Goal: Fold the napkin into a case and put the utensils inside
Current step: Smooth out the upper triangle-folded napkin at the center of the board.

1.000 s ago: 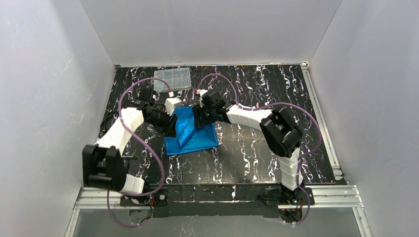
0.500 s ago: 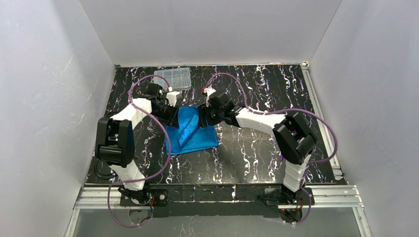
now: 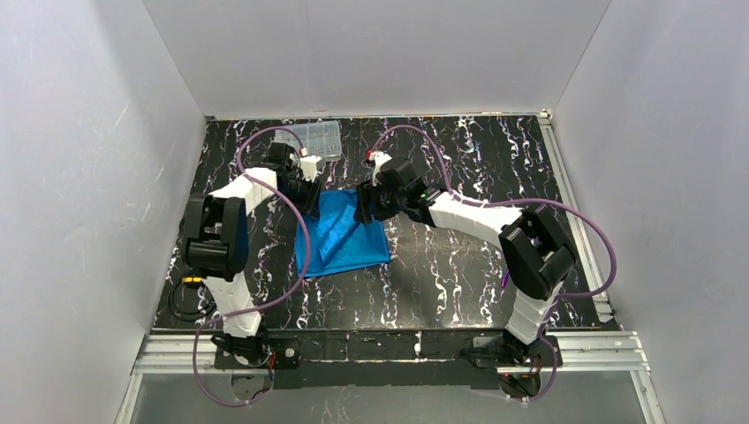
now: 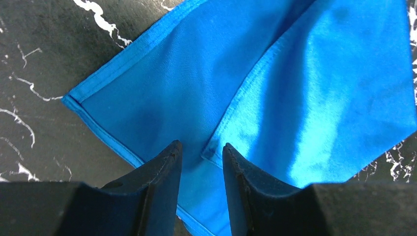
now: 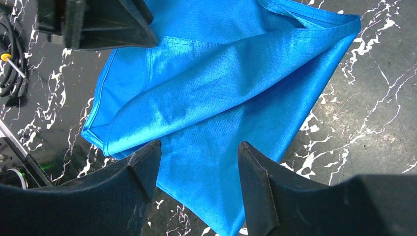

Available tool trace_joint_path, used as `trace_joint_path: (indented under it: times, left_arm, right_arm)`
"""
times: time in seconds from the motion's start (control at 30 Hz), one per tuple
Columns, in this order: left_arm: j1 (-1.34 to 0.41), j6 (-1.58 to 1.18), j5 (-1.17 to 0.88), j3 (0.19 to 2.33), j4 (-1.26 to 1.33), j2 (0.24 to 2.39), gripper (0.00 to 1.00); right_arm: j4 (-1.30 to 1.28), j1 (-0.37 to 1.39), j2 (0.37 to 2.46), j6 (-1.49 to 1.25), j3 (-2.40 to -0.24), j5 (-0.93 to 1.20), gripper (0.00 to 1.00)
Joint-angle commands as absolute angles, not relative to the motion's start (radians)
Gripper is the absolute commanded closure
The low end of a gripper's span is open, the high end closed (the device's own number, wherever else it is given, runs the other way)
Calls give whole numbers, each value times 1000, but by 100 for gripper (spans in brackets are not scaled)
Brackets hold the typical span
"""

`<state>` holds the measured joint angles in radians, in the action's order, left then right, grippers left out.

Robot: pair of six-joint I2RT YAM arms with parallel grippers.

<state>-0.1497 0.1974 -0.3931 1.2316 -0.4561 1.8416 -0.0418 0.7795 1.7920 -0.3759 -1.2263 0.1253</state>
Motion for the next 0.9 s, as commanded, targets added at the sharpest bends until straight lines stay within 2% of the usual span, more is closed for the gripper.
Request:
trace_joint_path:
  times: [0.0,0.17,0.37,0.57,0.7,0.87]
  left_arm:
    - [-146,193,-390,1289,-468,1878,65]
    - [-147,195,-399,1301,-467,1893,69]
    - [-150,204,-409,1287,-469,1870,81]
    - [-161,223,-398,1280,-466,1831,87]
    - [-170,233,-394,1281,-474,1821,100]
    - [-172,231,-412,1294,-494,1824,100]
  right_arm:
    - [-8,774,1725,-386,-1205,141,34]
    - [-8,769,1716,-386,-1195,144,34]
    - [20,766,1716,-393,-1186,145,34]
    - [23,761,1713,-393,-1183,143,34]
    - [23,757,1711,-392,-1180,144,34]
    - [20,749,1697,-390,-1174,140,34]
